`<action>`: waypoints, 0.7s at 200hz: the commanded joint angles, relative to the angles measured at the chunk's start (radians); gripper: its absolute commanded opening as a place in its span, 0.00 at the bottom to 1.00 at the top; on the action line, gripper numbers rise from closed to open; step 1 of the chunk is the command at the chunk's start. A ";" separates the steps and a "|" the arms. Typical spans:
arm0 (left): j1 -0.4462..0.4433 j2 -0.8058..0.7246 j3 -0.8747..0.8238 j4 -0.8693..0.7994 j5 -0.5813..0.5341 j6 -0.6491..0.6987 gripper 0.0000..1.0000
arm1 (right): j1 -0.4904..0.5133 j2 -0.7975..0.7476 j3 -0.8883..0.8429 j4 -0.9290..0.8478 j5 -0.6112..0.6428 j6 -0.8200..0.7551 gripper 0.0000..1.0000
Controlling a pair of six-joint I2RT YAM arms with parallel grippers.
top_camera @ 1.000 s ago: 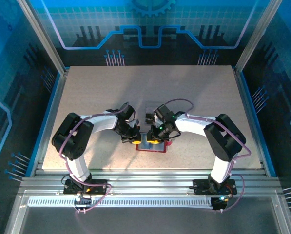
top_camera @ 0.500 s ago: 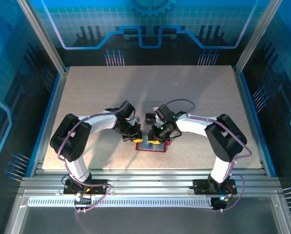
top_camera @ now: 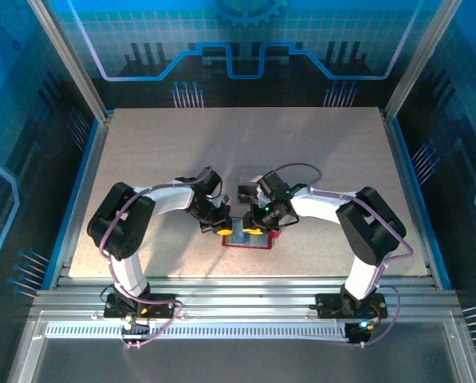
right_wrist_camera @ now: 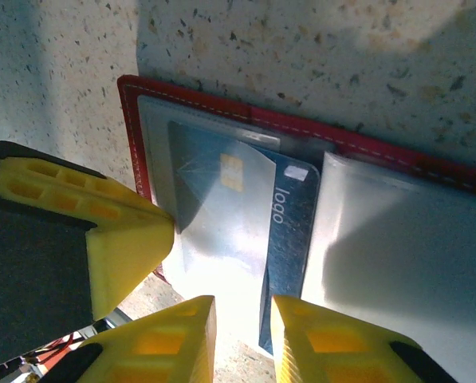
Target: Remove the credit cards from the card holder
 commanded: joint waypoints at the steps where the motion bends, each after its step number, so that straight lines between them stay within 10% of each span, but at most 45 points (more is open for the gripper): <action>1: -0.004 0.011 0.004 -0.053 -0.029 0.026 0.00 | -0.011 0.011 -0.014 0.003 -0.002 0.006 0.25; 140: -0.004 0.009 -0.008 -0.062 -0.031 0.025 0.00 | -0.014 0.049 -0.032 0.000 0.011 -0.019 0.25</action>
